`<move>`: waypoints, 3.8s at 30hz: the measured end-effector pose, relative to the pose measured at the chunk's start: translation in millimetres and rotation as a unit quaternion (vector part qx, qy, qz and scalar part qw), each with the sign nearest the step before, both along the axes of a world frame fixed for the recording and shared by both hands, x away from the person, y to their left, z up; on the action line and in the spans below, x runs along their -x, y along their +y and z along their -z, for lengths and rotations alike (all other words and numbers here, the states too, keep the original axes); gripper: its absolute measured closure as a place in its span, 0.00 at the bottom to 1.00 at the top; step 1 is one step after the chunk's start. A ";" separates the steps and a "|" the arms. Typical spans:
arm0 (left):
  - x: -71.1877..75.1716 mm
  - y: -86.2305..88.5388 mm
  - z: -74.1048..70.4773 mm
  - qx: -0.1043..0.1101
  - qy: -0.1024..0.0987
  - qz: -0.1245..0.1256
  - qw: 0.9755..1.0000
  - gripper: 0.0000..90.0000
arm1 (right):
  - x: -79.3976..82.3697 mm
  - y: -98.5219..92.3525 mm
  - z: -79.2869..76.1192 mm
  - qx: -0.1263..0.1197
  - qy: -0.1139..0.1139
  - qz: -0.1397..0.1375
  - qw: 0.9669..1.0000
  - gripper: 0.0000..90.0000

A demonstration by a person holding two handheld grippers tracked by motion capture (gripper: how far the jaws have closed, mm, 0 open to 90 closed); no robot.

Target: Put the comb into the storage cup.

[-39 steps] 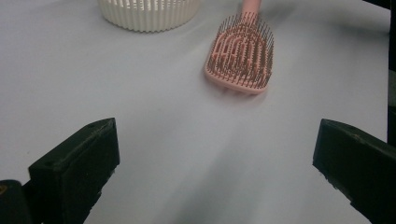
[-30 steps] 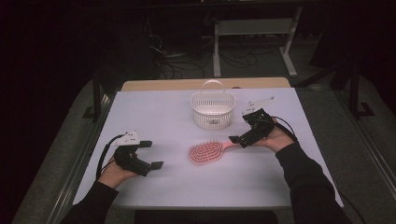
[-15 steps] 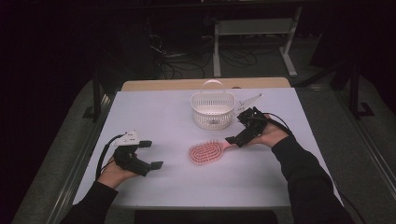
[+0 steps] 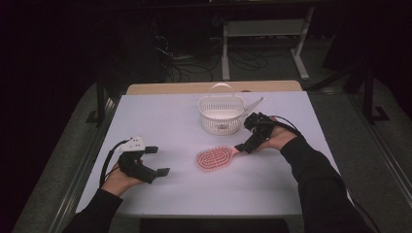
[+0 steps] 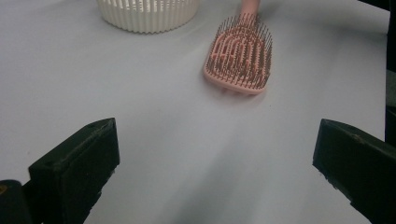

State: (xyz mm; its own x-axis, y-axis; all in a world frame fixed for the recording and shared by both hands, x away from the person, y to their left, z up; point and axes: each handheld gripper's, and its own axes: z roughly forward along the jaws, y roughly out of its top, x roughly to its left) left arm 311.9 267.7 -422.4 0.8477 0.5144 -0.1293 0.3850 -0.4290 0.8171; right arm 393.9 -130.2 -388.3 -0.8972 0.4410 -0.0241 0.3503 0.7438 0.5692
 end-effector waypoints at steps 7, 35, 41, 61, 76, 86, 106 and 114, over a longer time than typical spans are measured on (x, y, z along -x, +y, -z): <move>0.1 -0.2 0.1 0.000 0.000 0.001 1.000 0.00 | -5.0 4.2 6.3 0.026 0.012 -0.016 0.999 0.13; 0.5 -0.1 0.5 -0.002 0.000 0.003 1.000 0.00 | -16.8 24.1 26.7 0.093 0.049 -0.071 0.992 0.25; 0.3 -0.2 0.6 -0.002 0.000 0.005 1.000 0.00 | -17.4 25.2 31.4 0.106 0.054 -0.075 0.990 0.26; 0.0 -0.5 1.3 -0.004 0.001 0.005 1.000 0.00 | -20.9 25.9 41.4 0.127 0.053 -0.089 0.986 0.44; 0.0 0.0 1.1 -0.003 0.001 0.005 1.000 0.00 | -20.6 29.4 41.5 0.141 0.055 -0.111 0.982 0.57; 0.1 0.0 1.0 -0.003 0.000 0.004 1.000 0.00 | -19.3 29.9 41.5 0.144 0.057 -0.123 0.980 0.61; 0.2 0.4 0.6 -0.003 0.000 0.003 1.000 0.00 | -12.1 35.3 41.5 0.149 0.073 -0.156 0.974 0.70; 0.2 0.6 0.4 -0.003 0.000 0.003 1.000 0.00 | -7.1 39.2 41.1 0.153 0.076 -0.172 0.970 0.75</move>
State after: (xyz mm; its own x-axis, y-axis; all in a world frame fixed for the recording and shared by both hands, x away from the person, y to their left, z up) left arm 311.7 268.3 -422.8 0.8513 0.5093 -0.1260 0.3817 -0.4363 0.8148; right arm 401.0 -91.0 -429.4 -0.9935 0.1074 0.0370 0.1134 0.9578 0.2641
